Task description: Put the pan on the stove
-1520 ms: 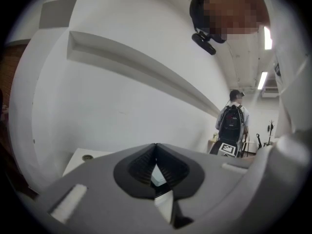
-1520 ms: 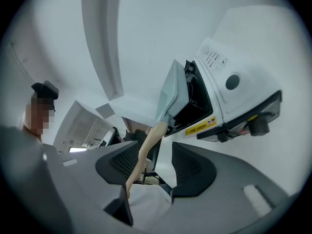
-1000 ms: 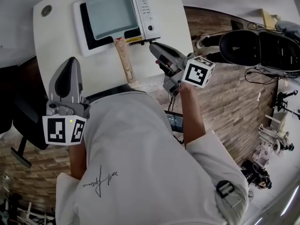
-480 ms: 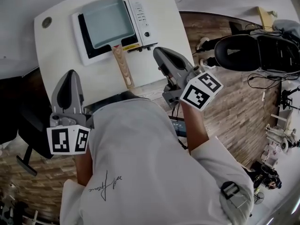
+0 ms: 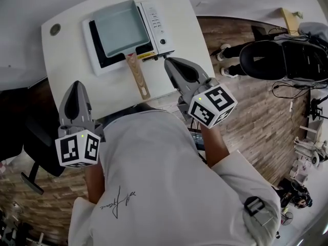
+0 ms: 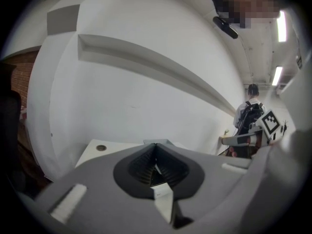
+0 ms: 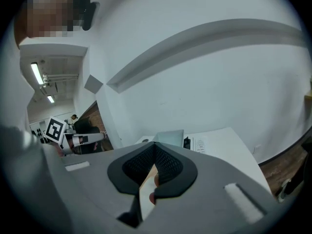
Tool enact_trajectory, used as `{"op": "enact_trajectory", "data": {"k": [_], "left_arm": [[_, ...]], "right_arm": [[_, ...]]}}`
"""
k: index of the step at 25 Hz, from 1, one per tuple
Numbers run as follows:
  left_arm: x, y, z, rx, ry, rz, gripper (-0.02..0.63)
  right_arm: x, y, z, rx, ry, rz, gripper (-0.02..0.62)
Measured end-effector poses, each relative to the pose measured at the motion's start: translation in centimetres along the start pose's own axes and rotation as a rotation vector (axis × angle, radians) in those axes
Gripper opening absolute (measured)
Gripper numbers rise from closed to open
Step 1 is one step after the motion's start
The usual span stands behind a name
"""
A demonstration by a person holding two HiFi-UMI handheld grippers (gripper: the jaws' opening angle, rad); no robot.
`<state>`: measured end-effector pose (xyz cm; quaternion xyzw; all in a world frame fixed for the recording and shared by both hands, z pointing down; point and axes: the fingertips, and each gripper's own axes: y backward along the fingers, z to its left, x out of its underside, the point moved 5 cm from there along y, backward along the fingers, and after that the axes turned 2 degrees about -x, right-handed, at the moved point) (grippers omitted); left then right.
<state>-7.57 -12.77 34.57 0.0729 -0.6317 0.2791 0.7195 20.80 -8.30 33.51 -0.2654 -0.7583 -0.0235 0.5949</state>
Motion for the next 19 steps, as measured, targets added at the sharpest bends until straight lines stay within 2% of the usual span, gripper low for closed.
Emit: {"op": "enact_trajectory", "data": {"k": [8, 14, 19], "left_arm": [[0.5, 0.6, 0.6, -0.02, 0.042, 0.041, 0.0], [1.3, 0.6, 0.6, -0.02, 0.091, 0.076, 0.0], [1.9, 0.5, 0.8, -0.039, 0.14, 0.097, 0.0]], "right_arm": [[0.0, -0.3, 0.6, -0.005, 0.074, 0.024, 0.0], [-0.1, 0.1, 0.0, 0.013, 0.019, 0.004, 0.0], [-0.1, 0.3, -0.2, 0.018, 0.045, 0.023, -0.004]]}}
